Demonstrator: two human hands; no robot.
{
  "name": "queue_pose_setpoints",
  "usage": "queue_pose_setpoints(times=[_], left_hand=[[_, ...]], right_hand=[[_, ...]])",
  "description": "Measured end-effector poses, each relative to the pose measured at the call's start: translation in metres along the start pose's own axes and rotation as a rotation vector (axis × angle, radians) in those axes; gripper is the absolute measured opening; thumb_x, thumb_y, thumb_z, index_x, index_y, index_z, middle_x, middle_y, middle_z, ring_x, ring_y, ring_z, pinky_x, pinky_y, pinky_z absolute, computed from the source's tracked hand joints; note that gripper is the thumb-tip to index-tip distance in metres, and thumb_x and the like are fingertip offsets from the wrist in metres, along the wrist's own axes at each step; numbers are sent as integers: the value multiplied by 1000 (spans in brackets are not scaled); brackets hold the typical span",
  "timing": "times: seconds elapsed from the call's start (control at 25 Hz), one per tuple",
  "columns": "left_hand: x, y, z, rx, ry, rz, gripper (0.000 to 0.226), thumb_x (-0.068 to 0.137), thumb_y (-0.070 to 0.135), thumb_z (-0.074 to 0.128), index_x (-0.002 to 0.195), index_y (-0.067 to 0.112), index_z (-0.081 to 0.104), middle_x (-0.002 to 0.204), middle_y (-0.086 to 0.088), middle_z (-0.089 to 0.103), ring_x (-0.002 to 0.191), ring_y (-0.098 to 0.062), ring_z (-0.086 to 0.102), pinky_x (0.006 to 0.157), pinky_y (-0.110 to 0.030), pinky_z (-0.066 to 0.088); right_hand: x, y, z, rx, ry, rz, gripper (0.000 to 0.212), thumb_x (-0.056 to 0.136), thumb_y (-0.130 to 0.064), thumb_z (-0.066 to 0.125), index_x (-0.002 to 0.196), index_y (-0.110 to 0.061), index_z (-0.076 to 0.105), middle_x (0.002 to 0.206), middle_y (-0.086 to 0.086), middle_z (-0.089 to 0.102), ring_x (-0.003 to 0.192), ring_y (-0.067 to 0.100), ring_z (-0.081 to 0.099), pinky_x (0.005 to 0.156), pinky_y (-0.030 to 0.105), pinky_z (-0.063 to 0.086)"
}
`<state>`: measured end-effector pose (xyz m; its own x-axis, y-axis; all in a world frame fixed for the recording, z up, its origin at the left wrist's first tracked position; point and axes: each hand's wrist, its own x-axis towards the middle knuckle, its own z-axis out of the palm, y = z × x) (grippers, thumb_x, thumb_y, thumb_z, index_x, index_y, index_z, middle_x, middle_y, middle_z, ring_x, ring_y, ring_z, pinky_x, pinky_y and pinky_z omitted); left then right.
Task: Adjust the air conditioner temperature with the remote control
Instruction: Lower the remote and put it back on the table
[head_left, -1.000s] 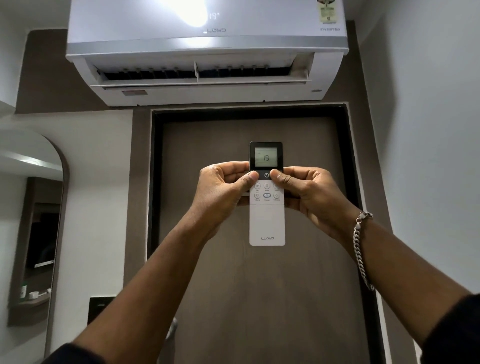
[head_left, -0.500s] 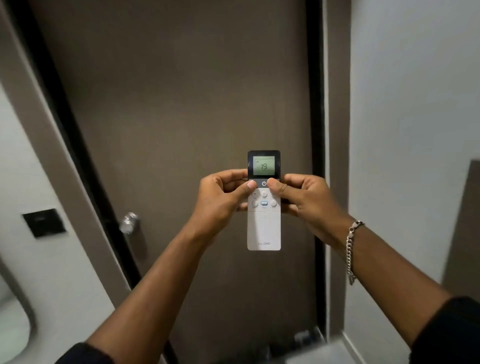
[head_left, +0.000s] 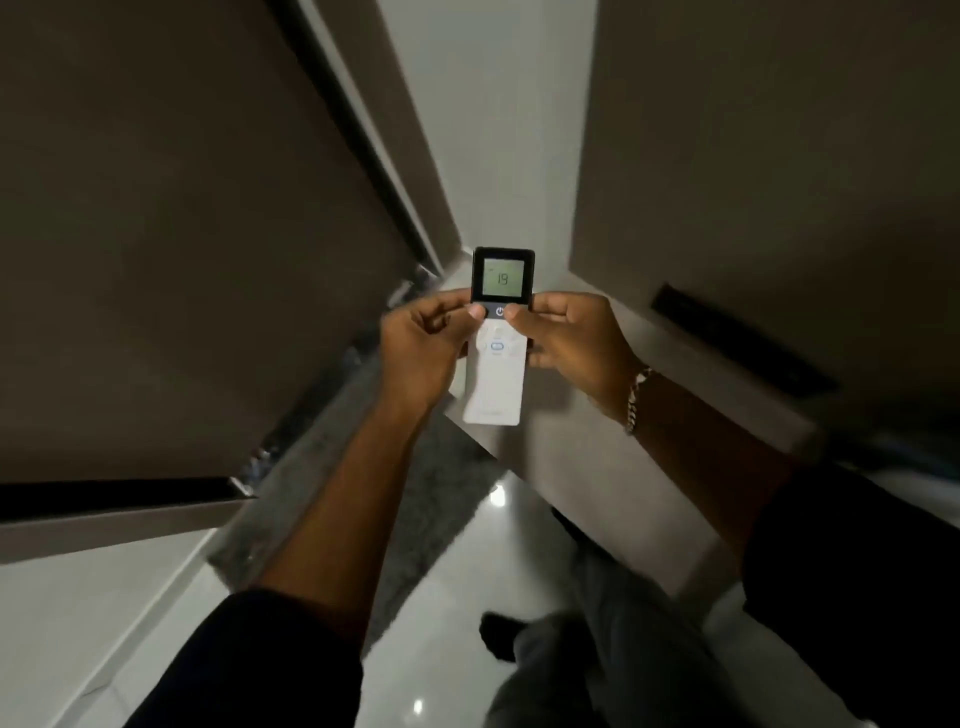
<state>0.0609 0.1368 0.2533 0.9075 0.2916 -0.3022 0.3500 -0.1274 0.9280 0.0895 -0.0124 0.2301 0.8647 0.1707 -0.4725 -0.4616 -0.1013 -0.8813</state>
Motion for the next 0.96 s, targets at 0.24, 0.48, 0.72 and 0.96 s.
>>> queue_pose_setpoints(times=[0.24,0.48,0.72,0.96], left_hand=[[27,-158,135,186,-171,-182,14,83,11,70,93,2,73,93,-14,75,86,-33,72,81,-48,59],[17,-255,208,583,-199,-128,14,89,10,61,91,2,72,98,-17,75,88,-26,68,79,-22,44],[22,-280,223,849,-360,182,31,87,-1,47,108,9,67,113,-12,71,103,-26,66,83,-24,48],[17,-267,209,803,-408,169,20,84,3,52,92,10,69,96,-11,76,89,-28,69,67,-13,36]], right_hand=[[31,175,-75,11,288,348,26,91,-18,62,108,2,69,115,22,72,103,35,71,84,47,60],[52,292,-104,-124,420,509,29,85,-21,67,91,6,71,97,27,73,93,41,71,83,54,58],[66,320,-105,-275,454,529,25,83,-25,69,93,-3,76,93,18,77,88,33,74,79,45,61],[62,310,-117,-591,452,558,32,81,-36,70,97,-8,73,102,10,76,97,25,70,47,13,33]])
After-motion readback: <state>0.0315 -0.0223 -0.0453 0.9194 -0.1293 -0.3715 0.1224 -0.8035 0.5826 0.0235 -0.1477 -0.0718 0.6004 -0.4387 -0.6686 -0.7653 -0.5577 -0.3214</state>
